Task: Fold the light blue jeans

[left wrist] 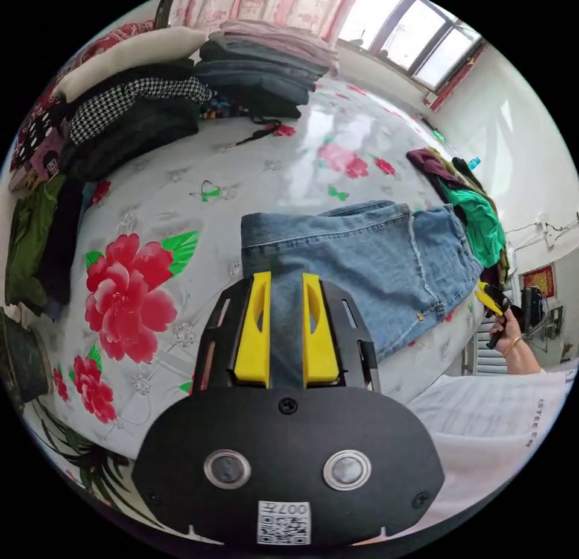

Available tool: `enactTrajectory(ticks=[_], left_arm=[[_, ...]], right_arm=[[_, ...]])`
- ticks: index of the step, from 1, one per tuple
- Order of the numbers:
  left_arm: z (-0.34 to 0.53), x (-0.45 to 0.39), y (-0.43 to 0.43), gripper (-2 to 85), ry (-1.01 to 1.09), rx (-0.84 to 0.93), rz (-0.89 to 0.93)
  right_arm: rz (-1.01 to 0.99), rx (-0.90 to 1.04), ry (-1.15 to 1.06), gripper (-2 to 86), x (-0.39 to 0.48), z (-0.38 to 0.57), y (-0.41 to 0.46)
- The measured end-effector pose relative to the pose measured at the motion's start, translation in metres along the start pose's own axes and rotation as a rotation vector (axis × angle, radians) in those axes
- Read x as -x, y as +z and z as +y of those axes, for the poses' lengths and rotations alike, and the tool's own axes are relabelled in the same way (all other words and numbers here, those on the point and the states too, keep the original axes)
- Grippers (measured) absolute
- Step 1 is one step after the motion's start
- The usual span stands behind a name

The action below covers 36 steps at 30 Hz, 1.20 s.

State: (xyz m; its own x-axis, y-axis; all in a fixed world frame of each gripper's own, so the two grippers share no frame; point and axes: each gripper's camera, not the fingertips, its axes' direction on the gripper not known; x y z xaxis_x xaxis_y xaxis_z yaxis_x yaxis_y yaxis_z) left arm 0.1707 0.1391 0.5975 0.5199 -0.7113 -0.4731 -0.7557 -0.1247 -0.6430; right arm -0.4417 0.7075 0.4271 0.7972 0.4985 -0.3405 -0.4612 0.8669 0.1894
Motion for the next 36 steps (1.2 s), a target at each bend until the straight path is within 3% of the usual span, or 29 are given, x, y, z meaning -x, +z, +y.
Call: enactTrajectory(ticks=[5,12,19,21,28,32,36], left_arm=[[-0.008,0.045,0.005,0.3,-0.149,0.024,0.129],[0.055,0.089,-0.039,6.3,-0.194,-0.127,0.278],[0.113,0.147,-0.056,5.1,-0.336,-0.063,0.337],[0.12,0.165,-0.066,4.5,-0.36,-0.079,0.358],[0.11,0.185,-0.096,7.0,-0.306,-0.187,0.412],[0.113,0.201,-0.099,8.7,-0.32,-0.251,0.537],[0.116,0.217,-0.093,10.4,-0.349,-0.237,0.619]], right_arm=[[-0.111,-0.02,0.127,13.0,-0.043,0.003,0.013],[-0.146,-0.068,0.222,11.7,-0.071,0.008,0.028],[-0.196,-0.077,0.23,9.1,-0.063,-0.021,0.023],[-0.252,-0.123,0.139,8.6,-0.033,-0.032,0.011],[-0.218,-0.034,-0.728,6.7,0.251,-0.032,-0.005],[-0.236,0.143,-1.191,6.2,0.376,0.06,0.06],[-0.24,0.424,-1.307,6.6,0.404,0.126,0.175]])
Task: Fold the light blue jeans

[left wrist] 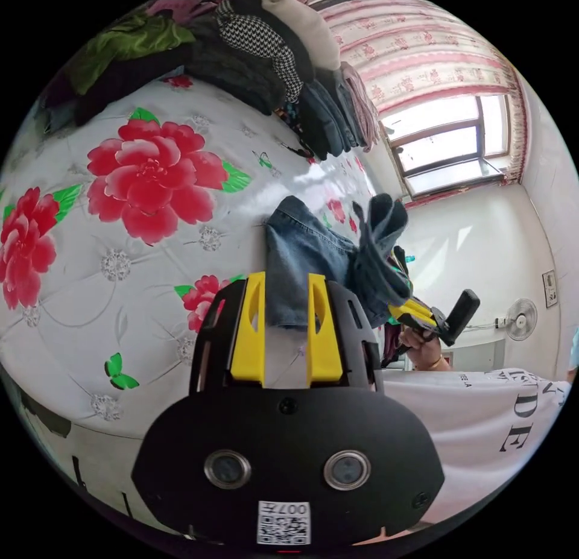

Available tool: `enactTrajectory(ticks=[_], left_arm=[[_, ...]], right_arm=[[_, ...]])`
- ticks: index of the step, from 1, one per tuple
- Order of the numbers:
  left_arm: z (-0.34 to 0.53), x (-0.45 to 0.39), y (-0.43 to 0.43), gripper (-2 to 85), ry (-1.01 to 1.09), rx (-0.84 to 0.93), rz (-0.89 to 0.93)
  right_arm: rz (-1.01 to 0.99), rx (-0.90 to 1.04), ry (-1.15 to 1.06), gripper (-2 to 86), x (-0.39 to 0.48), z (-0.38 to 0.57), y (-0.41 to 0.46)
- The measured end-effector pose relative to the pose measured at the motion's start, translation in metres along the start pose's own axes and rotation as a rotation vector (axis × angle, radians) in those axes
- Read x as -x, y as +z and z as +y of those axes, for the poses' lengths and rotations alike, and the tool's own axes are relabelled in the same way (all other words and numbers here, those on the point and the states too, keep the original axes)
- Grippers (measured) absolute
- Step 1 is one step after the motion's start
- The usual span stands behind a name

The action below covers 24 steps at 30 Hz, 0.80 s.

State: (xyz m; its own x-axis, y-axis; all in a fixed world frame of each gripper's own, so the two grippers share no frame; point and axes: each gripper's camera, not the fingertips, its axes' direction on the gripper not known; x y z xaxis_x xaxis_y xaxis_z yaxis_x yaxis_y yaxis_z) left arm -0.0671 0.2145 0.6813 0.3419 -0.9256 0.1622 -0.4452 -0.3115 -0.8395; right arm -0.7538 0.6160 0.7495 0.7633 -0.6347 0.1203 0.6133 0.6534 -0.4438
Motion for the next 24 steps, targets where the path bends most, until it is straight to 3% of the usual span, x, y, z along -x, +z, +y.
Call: enactTrajectory(ticks=[3,6,11,16,20,24], left_arm=[[-0.003,0.006,-0.004,11.6,-0.01,0.025,0.019],[-0.006,0.005,-0.003,12.7,0.02,0.055,0.024],[-0.022,-0.004,0.019,16.3,0.074,0.16,0.069],[-0.045,-0.022,0.059,17.7,0.138,0.322,0.079],[-0.058,-0.039,0.074,12.9,0.231,0.413,-0.019],[-0.067,-0.051,0.076,2.8,0.26,0.434,0.006]], right_arm=[[-0.157,0.153,0.046,7.4,-0.02,-0.001,0.055],[-0.137,0.02,0.135,8.6,-0.06,0.021,0.021],[-0.036,-0.161,0.55,10.4,-0.188,0.111,-0.035],[-0.069,-0.161,0.843,10.8,-0.273,0.204,-0.015],[-0.189,-0.139,0.875,9.8,-0.299,0.225,0.023],[-0.177,-0.131,0.873,6.9,-0.314,0.231,0.025]])
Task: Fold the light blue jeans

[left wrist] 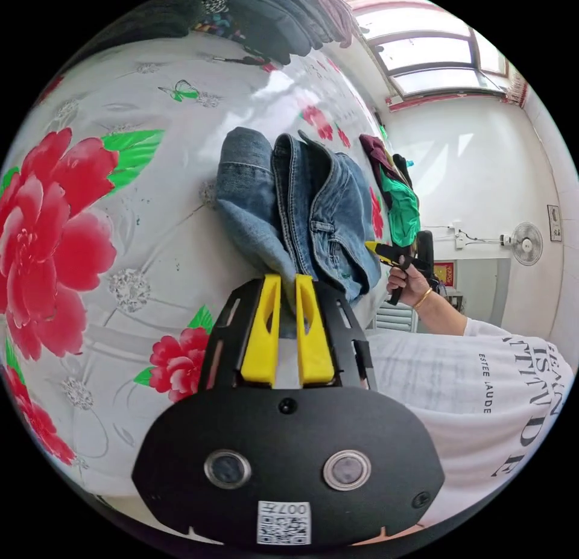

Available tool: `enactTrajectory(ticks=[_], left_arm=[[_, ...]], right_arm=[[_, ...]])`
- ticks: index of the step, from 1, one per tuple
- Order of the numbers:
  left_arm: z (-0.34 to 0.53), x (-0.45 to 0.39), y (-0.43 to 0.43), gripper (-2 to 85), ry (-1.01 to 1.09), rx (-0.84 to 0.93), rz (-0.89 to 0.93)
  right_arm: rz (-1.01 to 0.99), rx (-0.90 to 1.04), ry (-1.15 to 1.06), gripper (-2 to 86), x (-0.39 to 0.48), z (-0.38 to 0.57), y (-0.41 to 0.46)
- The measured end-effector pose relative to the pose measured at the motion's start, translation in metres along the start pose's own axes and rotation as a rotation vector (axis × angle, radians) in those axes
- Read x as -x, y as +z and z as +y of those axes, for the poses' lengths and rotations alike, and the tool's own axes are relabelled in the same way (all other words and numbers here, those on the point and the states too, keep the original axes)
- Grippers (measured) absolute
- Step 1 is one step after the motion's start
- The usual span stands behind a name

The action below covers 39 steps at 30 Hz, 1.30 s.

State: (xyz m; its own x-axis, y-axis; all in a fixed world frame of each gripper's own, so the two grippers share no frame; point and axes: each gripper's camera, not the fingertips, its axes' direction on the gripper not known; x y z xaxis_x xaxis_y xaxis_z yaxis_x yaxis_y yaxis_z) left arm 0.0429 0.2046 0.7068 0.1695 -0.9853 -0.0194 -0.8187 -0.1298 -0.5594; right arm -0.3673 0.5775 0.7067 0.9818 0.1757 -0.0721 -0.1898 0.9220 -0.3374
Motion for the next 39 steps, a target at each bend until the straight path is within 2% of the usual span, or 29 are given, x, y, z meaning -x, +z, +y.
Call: enactTrajectory(ticks=[1,6,14,18,22,26,30,32,34,39], left_arm=[[-0.002,-0.003,-0.001,2.1,0.009,0.001,-0.004],[-0.024,-0.041,-0.032,0.0,0.117,-0.059,0.042],[-0.084,-0.096,-0.102,-0.4,0.283,-0.257,0.088],[-0.108,-0.136,-0.171,-0.4,0.415,-0.452,-0.023],[-0.121,-0.16,-0.242,-0.1,0.474,-0.639,-0.17],[-0.137,-0.163,-0.305,1.0,0.402,-0.795,-0.425],[-0.168,-0.112,-0.313,4.3,0.096,-0.783,-0.618],[-0.175,-0.086,-0.292,6.4,-0.022,-0.689,-0.658],[-0.168,-0.076,-0.266,7.8,-0.022,-0.641,-0.665],[-0.114,-0.1,-0.179,7.5,0.058,-0.601,-0.869]], right_arm=[[-0.065,0.015,0.01,5.8,-0.003,-0.006,-0.005],[-0.097,0.001,-0.119,2.8,0.044,-0.035,-0.049],[-0.099,-0.06,-0.424,0.8,0.185,-0.154,-0.147],[-0.142,-0.136,-0.579,0.8,0.263,-0.22,-0.188],[-0.209,-0.201,-0.793,1.0,0.388,-0.318,-0.206],[-0.24,-0.244,-0.959,1.4,0.526,-0.416,-0.167],[-0.204,-0.249,-0.911,2.0,0.601,-0.502,-0.081],[-0.157,-0.194,-0.749,2.6,0.599,-0.542,-0.002],[-0.101,-0.151,-0.678,2.8,0.579,-0.542,0.042],[0.026,-0.114,-0.807,2.9,0.508,-0.433,0.069]])
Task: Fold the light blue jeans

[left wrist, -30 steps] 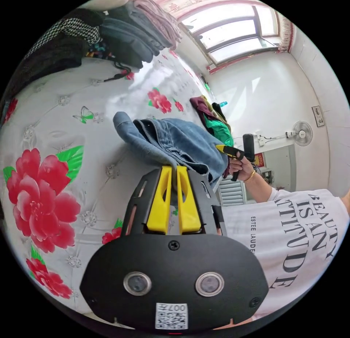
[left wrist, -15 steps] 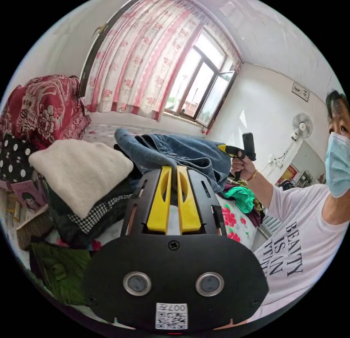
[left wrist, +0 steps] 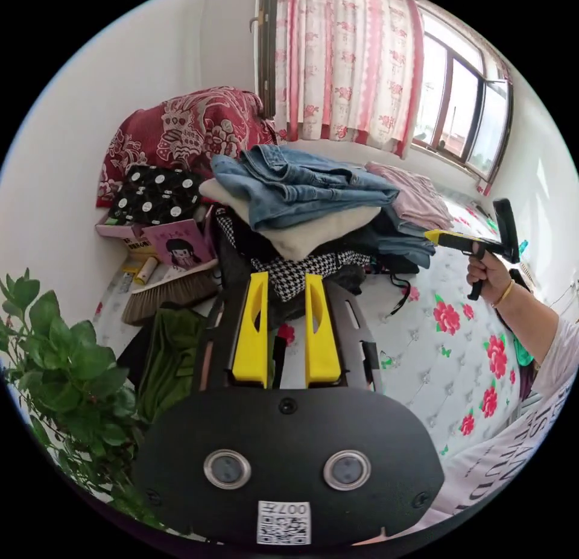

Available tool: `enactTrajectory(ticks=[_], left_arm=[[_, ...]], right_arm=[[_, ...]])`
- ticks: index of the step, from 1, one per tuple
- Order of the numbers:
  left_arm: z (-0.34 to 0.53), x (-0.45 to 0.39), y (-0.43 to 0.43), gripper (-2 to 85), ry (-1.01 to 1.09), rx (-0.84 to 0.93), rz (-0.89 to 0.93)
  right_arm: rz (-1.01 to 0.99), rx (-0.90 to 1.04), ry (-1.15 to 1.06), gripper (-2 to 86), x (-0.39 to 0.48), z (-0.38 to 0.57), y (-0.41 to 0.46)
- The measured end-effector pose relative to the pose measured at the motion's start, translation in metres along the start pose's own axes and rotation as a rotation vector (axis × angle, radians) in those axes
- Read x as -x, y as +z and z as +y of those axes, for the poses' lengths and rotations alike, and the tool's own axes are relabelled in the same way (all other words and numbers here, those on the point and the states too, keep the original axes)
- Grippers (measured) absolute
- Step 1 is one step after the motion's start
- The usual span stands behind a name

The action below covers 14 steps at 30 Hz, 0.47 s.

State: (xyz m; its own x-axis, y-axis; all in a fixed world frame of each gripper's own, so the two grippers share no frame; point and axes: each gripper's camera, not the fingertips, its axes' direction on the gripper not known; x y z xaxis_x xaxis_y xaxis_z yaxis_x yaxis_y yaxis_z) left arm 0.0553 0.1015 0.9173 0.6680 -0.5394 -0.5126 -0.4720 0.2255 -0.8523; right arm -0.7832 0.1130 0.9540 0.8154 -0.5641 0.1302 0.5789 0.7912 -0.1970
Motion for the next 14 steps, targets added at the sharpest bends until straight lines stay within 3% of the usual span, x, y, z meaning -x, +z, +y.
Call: enactTrajectory(ticks=[3,5,8,10,14], left_arm=[[0.051,-0.058,0.027,4.8,0.094,0.16,0.031],[0.087,-0.098,0.05,0.5,0.142,0.296,0.091],[0.138,-0.165,0.074,-0.6,0.246,0.474,0.196],[0.156,-0.2,0.078,-0.8,0.3,0.526,0.253],[0.172,-0.266,0.09,-0.9,0.436,0.576,0.267]], right_arm=[[0.153,0.197,-0.067,2.1,0.03,0.13,-0.003],[0.244,0.455,-0.049,1.3,0.054,0.248,-0.004],[0.268,0.675,-0.012,1.0,0.094,0.373,-0.028],[0.279,0.744,0.01,1.3,0.121,0.42,-0.05],[0.282,0.704,0.113,1.7,0.153,0.488,-0.073]])
